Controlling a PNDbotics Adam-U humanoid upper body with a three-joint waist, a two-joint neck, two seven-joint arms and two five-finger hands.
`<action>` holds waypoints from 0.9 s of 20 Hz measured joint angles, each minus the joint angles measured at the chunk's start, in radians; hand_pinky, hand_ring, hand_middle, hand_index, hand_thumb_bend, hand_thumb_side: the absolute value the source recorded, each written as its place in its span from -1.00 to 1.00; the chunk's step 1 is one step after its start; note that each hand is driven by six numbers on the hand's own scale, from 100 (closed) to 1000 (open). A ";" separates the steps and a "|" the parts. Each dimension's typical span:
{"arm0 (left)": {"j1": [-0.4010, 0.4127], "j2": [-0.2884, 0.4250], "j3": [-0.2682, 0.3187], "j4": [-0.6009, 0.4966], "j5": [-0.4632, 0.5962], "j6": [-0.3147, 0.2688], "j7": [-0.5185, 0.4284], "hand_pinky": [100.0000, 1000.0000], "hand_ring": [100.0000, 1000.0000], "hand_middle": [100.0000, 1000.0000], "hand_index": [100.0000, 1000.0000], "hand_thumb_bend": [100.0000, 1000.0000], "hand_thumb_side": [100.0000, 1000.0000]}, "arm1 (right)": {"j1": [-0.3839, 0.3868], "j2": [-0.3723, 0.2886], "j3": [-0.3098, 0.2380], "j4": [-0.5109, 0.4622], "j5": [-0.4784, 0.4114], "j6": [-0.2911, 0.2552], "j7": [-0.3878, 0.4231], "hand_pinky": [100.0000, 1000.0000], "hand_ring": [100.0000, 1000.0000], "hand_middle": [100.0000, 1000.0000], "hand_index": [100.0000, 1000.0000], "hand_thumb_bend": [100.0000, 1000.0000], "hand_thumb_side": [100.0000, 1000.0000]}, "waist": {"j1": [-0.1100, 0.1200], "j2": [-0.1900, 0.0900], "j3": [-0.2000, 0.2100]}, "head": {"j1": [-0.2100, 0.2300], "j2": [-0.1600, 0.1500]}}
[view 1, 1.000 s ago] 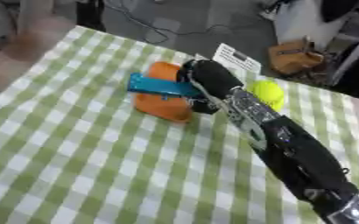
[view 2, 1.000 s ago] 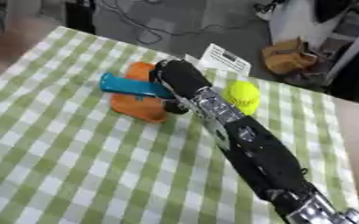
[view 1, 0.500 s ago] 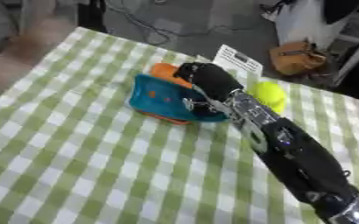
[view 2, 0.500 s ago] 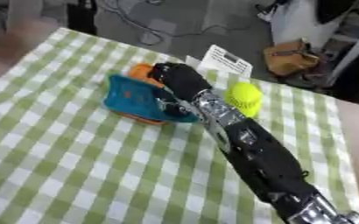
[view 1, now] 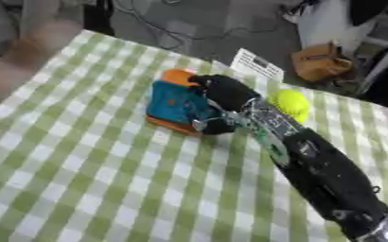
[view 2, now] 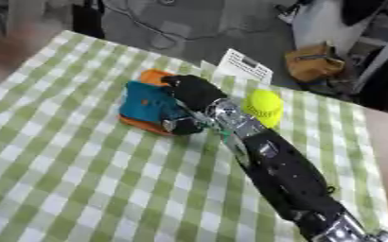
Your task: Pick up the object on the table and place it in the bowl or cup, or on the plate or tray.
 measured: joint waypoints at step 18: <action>0.000 0.000 0.000 0.000 0.000 0.003 -0.002 0.30 0.38 0.44 0.60 -0.72 0.54 | 0.010 -0.026 -0.010 -0.067 0.075 0.079 -0.225 1.00 1.00 0.99 0.96 -0.16 0.16 | 0.000 0.002 -0.005 | -0.001 -0.001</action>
